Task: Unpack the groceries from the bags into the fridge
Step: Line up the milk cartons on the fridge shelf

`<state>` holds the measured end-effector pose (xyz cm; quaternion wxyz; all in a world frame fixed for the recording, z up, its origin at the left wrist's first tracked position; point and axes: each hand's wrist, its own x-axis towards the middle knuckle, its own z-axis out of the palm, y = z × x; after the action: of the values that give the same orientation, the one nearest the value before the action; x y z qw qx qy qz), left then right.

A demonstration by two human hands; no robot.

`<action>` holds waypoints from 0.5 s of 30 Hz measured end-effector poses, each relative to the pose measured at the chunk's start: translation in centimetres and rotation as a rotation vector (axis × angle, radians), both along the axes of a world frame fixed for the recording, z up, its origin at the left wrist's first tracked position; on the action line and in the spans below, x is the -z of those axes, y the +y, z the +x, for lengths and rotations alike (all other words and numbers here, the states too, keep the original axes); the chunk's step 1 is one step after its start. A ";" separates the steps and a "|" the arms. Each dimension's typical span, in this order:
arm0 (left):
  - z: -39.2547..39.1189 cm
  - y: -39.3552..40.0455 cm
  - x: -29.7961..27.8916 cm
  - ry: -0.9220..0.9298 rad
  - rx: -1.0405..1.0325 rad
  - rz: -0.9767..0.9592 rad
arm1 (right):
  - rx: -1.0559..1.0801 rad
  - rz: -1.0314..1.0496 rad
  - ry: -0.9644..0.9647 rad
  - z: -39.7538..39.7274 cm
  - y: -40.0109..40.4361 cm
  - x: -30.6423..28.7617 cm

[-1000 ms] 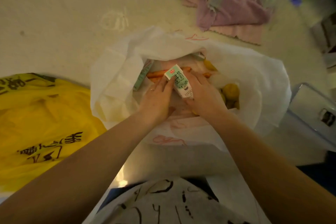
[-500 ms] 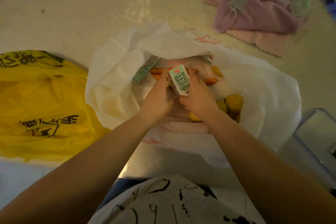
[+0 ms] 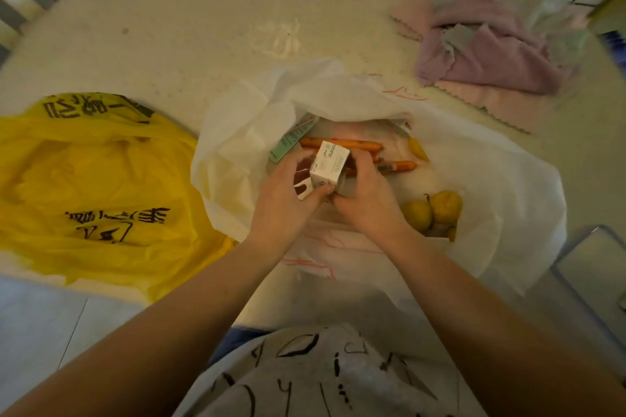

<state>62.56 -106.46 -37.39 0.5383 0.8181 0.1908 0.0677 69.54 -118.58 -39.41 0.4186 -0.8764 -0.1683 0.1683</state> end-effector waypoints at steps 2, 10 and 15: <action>-0.5 0.4 0.1 0.019 0.018 0.046 | -0.031 -0.024 -0.008 -0.2 0.2 0.1; -0.9 0.9 1.1 0.123 0.094 0.159 | -0.118 -0.064 0.051 -0.6 0.1 1.4; -1.5 2.2 -0.3 -0.078 0.223 0.420 | -0.277 -0.212 0.026 -0.2 -1.9 -0.3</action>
<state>61.11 -104.21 -37.05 0.3675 0.9248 0.0600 0.0777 69.31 -120.52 -39.13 0.2990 -0.8819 -0.2632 0.2523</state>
